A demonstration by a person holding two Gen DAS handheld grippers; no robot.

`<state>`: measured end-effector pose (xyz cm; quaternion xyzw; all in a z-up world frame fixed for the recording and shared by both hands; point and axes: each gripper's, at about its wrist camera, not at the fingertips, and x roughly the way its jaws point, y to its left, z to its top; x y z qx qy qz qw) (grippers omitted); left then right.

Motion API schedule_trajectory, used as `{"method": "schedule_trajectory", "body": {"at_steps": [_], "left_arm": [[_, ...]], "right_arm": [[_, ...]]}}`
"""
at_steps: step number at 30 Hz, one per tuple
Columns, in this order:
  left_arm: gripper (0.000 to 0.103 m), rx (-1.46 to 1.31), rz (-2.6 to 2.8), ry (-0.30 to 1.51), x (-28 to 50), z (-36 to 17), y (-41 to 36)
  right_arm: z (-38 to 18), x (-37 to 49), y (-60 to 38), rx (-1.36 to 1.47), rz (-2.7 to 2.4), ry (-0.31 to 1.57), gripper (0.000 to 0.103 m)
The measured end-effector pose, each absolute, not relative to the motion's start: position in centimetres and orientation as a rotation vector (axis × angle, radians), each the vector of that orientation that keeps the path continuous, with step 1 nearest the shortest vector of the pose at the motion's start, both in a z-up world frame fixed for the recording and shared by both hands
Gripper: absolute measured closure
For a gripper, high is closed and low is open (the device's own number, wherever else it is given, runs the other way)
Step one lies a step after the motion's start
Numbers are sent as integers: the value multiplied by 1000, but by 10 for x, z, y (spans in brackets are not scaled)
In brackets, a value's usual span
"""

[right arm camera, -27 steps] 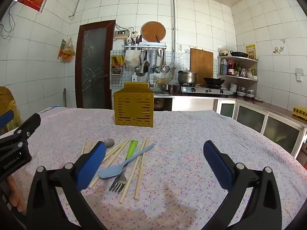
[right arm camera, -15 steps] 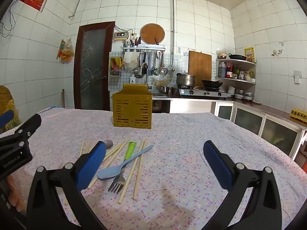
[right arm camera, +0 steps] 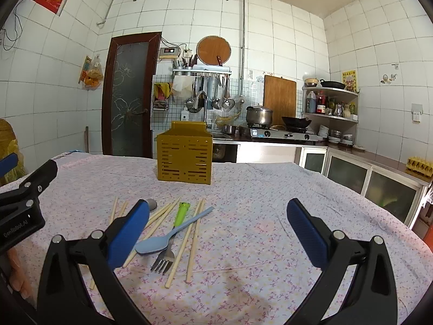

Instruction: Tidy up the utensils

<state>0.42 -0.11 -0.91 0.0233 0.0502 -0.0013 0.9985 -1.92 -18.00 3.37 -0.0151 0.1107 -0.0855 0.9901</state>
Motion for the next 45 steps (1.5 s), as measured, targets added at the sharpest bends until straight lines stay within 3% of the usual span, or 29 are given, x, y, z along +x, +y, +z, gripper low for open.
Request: {"method": "schedule_trajectory", "body": {"at_steps": [45], "left_arm": [[5, 55, -21, 82, -11, 6, -5]], "right_arm": [[34, -23, -178, -26, -189, 202, 4]]}}
